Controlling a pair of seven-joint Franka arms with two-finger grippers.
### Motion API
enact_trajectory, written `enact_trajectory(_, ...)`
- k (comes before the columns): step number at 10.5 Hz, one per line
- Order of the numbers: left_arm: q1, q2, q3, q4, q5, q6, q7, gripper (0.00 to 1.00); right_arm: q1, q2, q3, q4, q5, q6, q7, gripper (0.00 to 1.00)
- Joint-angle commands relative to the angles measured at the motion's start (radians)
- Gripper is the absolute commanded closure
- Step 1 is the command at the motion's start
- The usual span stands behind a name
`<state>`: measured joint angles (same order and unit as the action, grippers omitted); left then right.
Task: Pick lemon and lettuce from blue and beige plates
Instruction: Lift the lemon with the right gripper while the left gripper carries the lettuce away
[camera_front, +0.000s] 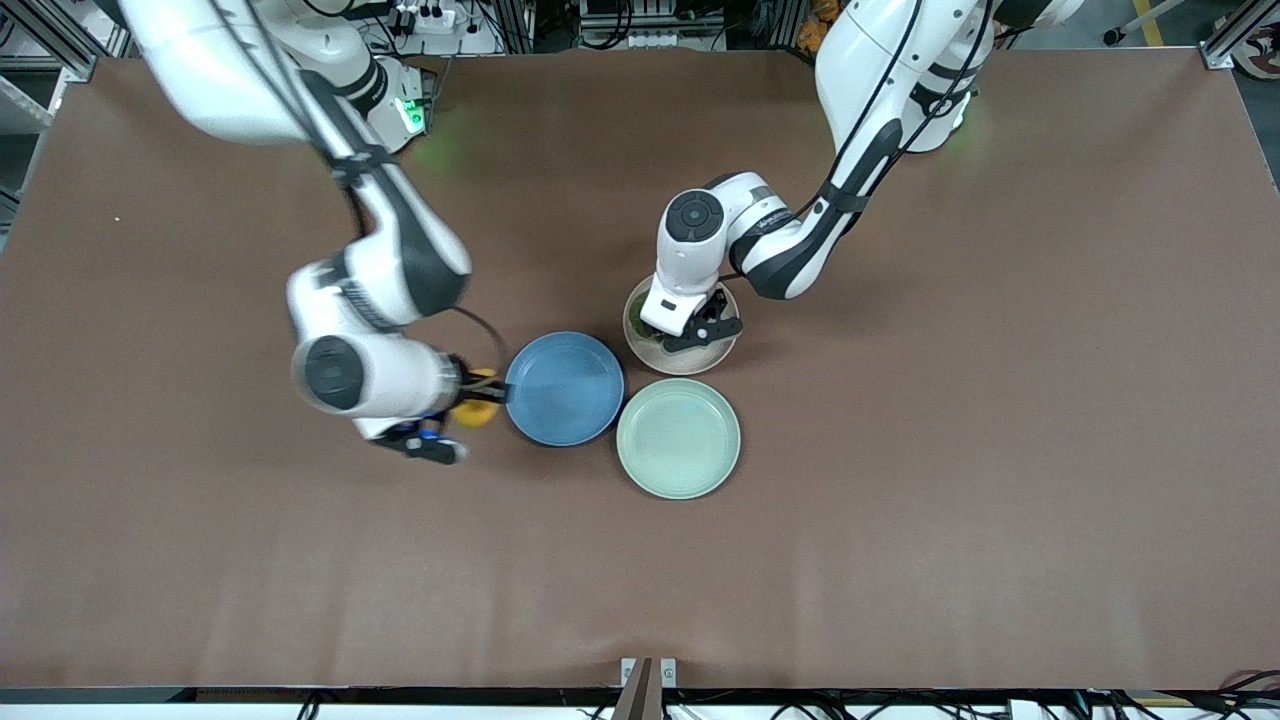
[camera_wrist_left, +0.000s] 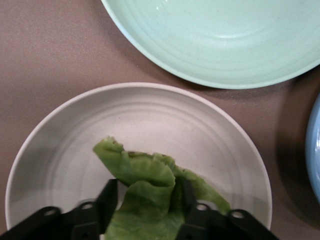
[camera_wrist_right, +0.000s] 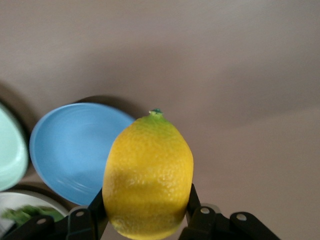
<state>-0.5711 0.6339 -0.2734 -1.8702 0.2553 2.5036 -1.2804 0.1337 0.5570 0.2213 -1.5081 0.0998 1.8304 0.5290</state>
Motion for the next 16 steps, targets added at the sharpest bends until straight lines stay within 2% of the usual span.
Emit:
enact_trajectory(1, -0.006, 0.016, 0.003, 0.017, 0.033, 0.006, -0.042, 0.8, -0.136, -0.08, 0.01, -0.065, -0.009, -0.049, -0.201, 1.0)
enact_trajectory(2, -0.001, 0.01, 0.003, 0.017, 0.033, 0.005, -0.043, 0.96, -0.191, -0.086, 0.003, -0.092, -0.009, -0.042, -0.283, 1.0)
enact_trajectory(3, 0.002, 0.007, 0.002, 0.017, 0.033, 0.005, -0.043, 1.0, -0.227, -0.086, -0.006, -0.104, -0.009, -0.039, -0.367, 1.0)
enact_trajectory(6, 0.01, -0.04, 0.0, 0.028, 0.018, -0.027, -0.046, 1.0, -0.236, -0.085, -0.088, -0.19, -0.008, 0.054, -0.536, 1.0)
enact_trajectory(9, 0.039, -0.201, 0.0, 0.042, -0.001, -0.222, -0.053, 1.0, -0.261, -0.097, -0.106, -0.3, 0.0, 0.16, -0.667, 1.0)
enact_trajectory(12, 0.163, -0.301, -0.003, 0.075, -0.005, -0.305, 0.042, 1.0, -0.282, -0.112, -0.117, -0.365, 0.005, 0.24, -0.755, 1.0)
enact_trajectory(14, 0.273, -0.307, -0.001, 0.141, -0.036, -0.397, 0.247, 1.0, -0.281, -0.111, -0.117, -0.369, 0.005, 0.248, -0.755, 1.0)
enact_trajectory(16, 0.411, -0.306, -0.001, 0.155, -0.073, -0.414, 0.48, 1.0, -0.282, -0.108, -0.117, -0.373, 0.005, 0.253, -0.758, 1.0)
